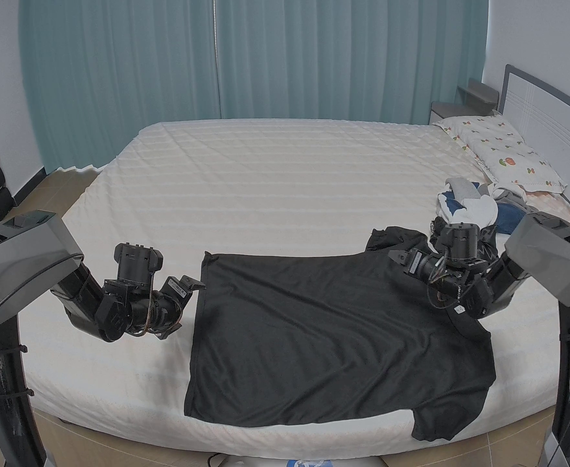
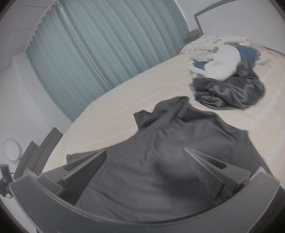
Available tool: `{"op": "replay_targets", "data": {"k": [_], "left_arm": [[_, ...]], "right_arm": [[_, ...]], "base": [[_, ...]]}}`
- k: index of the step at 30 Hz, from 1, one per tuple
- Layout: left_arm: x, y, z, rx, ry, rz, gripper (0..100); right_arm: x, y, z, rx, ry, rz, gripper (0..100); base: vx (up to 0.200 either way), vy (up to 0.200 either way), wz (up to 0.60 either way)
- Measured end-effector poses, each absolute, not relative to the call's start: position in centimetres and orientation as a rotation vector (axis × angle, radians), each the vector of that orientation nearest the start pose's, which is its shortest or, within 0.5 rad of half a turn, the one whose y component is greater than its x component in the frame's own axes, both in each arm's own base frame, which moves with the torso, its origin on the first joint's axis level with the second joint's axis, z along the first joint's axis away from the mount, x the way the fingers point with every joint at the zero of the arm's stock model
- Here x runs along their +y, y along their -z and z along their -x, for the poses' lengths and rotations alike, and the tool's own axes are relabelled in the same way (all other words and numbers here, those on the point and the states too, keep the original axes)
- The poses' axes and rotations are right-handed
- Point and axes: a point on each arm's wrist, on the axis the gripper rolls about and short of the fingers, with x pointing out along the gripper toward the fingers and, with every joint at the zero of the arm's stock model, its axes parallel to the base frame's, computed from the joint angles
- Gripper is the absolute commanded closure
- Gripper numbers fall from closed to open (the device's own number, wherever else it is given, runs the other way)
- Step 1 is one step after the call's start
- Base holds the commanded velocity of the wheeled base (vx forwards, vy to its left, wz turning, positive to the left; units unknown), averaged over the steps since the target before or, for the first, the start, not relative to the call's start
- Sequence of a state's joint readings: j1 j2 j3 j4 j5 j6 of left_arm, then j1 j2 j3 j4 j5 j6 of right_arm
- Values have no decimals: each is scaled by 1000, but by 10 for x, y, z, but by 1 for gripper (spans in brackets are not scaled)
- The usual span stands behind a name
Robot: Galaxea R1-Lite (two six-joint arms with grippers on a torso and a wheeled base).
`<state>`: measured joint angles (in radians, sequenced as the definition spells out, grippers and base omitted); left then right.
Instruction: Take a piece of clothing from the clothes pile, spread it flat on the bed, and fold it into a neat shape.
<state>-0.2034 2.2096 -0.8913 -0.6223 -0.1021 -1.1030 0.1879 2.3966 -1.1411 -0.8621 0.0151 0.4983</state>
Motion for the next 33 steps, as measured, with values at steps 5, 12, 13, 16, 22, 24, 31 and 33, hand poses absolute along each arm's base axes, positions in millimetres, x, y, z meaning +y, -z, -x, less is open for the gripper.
{"op": "replay_targets", "data": {"k": [5,12,13,16,22,24,31,33], "left_arm": [[-82,-30,-357,788,-86,977,0],[-91,-37,-343,801,-40,926,0],[-92,-37,-341,804,-34,920,0],[-95,-37,-334,818,-24,910,0],[-99,-38,-327,832,-10,918,0],[-103,-39,-327,833,-1,918,0],[-107,-39,-328,836,8,921,0],[-107,-39,-328,837,3,931,0]], "right_arm": [[57,-27,-390,483,-108,-477,0],[9,-32,-323,548,-133,-546,0],[1,-33,-312,556,-134,-560,0],[-18,-37,-288,557,-157,-604,0],[-38,-41,-269,544,-183,-647,0],[-44,-39,-268,547,-169,-655,0],[-54,-27,-268,567,-140,-649,0],[-54,-25,-268,564,-141,-646,0]], "base": [[-160,0,0],[0,0,0],[0,0,0],[0,0,0],[0,-200,0],[0,-200,0],[0,-200,0],[0,-200,0]]}}
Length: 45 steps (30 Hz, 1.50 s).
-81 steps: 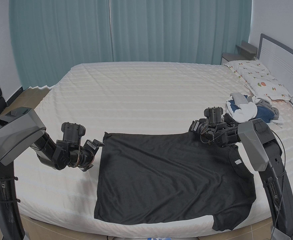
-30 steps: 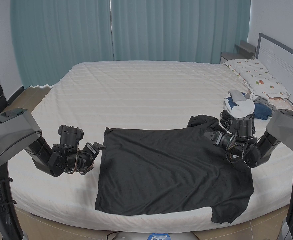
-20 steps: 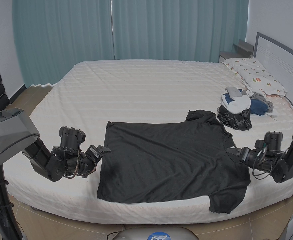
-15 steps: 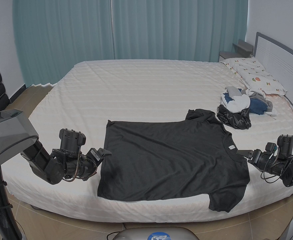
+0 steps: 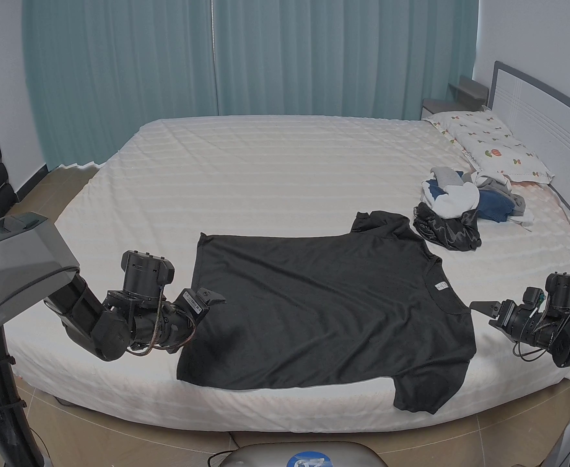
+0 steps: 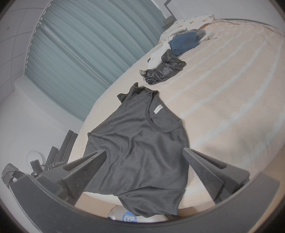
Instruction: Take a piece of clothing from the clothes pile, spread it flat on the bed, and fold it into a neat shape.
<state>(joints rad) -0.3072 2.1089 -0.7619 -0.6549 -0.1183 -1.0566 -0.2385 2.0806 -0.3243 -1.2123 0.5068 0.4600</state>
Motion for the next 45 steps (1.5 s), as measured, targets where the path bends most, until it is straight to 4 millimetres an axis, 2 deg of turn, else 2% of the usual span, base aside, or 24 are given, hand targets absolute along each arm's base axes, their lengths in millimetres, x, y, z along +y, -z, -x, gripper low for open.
{"op": "replay_targets", "data": {"k": [10,22,26,31,38,45], "left_arm": [[-98,-36,-329,832,-34,933,0],[-83,-30,-326,849,-71,888,0],[-78,-27,-323,881,-96,868,0],[-76,-22,-317,927,-106,819,0],[-72,-11,-302,1004,-86,674,0],[-57,-5,-286,1045,-58,529,0]], "right_arm": [[-40,-10,-273,606,-180,-637,0],[-18,27,-296,699,-234,-624,0],[-14,37,-298,726,-228,-622,0],[-16,40,-294,743,-216,-622,0],[-21,33,-269,739,-241,-570,0],[-20,30,-255,738,-253,-555,0]], "base": [[0,-20,0],[0,0,0],[0,0,0],[0,0,0],[0,0,0],[0,0,0]]}}
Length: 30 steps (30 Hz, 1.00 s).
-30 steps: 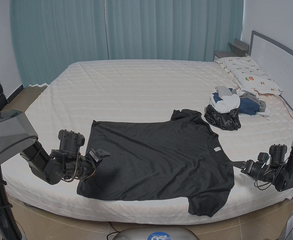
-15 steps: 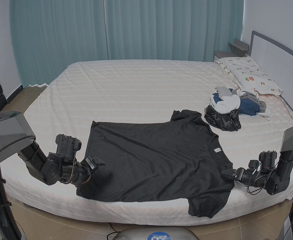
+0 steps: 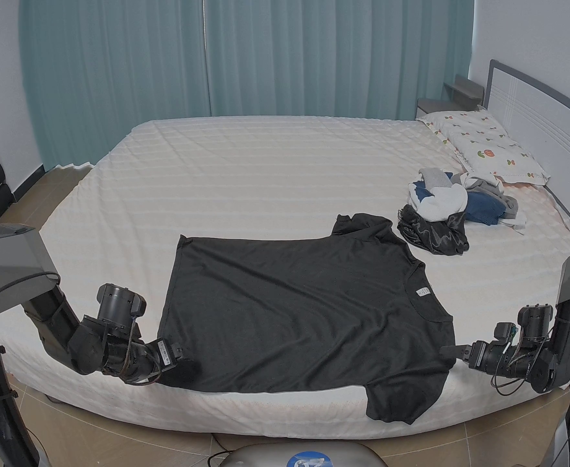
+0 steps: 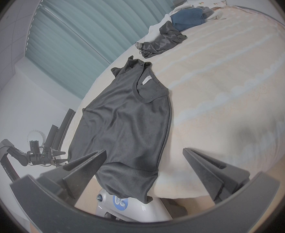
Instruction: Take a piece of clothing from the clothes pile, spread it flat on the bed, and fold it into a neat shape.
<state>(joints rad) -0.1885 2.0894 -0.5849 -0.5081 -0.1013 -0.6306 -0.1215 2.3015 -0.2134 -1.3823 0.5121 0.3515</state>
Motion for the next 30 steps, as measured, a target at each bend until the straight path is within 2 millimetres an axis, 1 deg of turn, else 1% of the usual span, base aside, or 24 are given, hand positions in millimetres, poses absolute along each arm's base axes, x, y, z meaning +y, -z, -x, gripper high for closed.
{"op": "replay_targets", "data": {"k": [4,7,16,26,27,30], "left_arm": [[-45,-3,-281,1053,-59,499,0],[-42,-1,-280,1051,-61,503,0],[-42,2,-279,1079,-12,545,0],[-42,7,-283,1082,-12,532,0],[-43,7,-283,1080,-11,532,100],[-43,7,-284,1080,-14,535,100]], "right_arm": [[-19,30,-251,748,-258,-554,0],[-18,30,-249,752,-259,-555,0],[-15,30,-247,765,-269,-553,0],[-11,30,-242,773,-286,-550,0],[-11,29,-241,774,-286,-551,0],[-10,29,-240,778,-289,-548,0]], "base": [[0,0,0],[0,0,0],[0,0,0],[0,0,0],[0,0,0],[0,0,0]]}}
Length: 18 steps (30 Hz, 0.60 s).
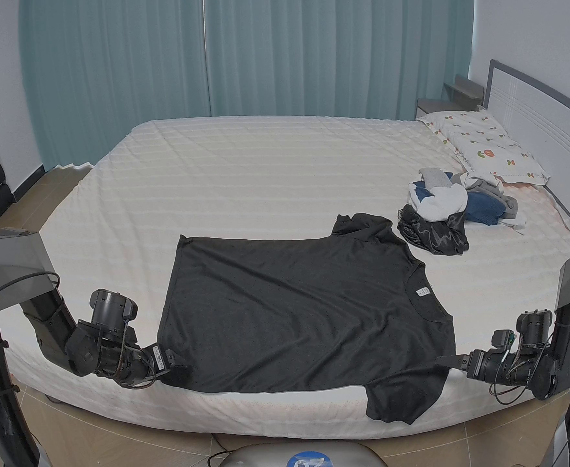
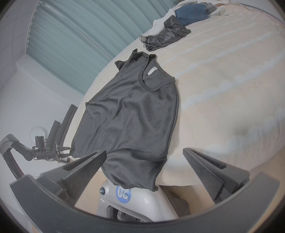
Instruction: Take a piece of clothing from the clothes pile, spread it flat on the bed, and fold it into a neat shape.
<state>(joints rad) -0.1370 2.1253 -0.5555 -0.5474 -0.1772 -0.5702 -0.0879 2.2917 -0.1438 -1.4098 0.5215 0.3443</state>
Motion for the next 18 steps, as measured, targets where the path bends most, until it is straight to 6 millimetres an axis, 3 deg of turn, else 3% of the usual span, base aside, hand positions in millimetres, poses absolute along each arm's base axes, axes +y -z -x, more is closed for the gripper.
{"op": "replay_targets", "data": {"k": [18], "left_arm": [[-41,-3,-279,1050,-72,507,100]], "right_arm": [[6,36,-226,845,-368,-467,0]], "base": [[0,0,0]]}}
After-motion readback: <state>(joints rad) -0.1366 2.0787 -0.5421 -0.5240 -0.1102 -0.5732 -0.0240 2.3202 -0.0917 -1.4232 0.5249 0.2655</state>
